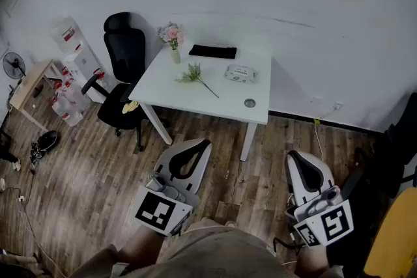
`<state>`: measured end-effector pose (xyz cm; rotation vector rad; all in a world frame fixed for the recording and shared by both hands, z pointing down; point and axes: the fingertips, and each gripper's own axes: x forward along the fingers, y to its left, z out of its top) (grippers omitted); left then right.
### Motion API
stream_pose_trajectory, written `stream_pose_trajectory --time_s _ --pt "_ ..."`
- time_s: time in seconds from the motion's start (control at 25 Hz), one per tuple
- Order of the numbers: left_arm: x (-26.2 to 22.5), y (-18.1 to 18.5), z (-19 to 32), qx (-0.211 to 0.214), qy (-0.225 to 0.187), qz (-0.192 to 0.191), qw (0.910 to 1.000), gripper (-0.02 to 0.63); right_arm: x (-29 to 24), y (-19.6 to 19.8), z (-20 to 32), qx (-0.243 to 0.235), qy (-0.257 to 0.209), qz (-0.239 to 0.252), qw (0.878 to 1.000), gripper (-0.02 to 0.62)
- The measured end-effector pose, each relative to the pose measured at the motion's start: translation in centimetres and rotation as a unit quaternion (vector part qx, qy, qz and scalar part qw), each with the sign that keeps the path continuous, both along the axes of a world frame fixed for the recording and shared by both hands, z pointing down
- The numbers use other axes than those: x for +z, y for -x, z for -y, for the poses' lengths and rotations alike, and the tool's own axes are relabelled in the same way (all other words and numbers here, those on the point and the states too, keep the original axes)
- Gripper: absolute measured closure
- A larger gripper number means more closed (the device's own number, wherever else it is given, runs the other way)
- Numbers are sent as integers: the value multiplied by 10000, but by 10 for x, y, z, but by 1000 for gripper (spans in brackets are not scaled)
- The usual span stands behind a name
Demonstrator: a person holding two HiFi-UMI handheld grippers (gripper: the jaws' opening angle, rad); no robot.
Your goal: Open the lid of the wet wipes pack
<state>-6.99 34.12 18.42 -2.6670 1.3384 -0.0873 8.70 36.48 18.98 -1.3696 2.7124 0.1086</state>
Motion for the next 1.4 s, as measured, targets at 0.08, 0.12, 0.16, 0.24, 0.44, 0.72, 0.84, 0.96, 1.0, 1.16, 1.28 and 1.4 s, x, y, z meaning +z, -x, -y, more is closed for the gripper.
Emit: stream_pose_trajectory --time_s 0.08,0.12,0.16,0.24,0.44,0.72,0.84,0.96,1.0,1.16,1.28,1.4 --pt "0 -4 0 4 -21 7 10000 589 -4 -3 0 -48 -18 138 9999 560" --pt "1 -6 1 9 -18 2 10000 589 -5 -5 0 -66 -26 192 9998 561" --pt "1 -8 1 16 -6 -10 10000 589 -7 -7 0 -78 -33 224 9997 560" --pt "3 -10 2 28 31 -24 10000 589 -6 -8 0 -94 -37 217 9997 561" --pt "9 -18 6 68 108 33 9999 589 3 -11 4 -124 27 64 9999 560" --pt "13 -26 17 75 190 78 9998 589 9 -27 15 147 76 110 9998 559" --pt "13 -26 20 63 182 78 9998 589 10 -33 21 256 58 85 9996 460" --pt "15 -26 31 66 98 136 9998 589 13 -35 31 263 52 42 9996 446" --pt "17 -26 36 68 126 121 9998 589 14 -35 36 270 49 42 9996 443" --pt "27 -26 60 87 153 87 9998 589 24 -34 59 326 85 -34 9994 441" --pt "36 -25 84 153 121 125 9997 589 32 -33 82 357 146 -123 9992 440" --pt "41 -22 114 168 139 118 9997 589 35 -32 112 377 201 -160 9990 440"
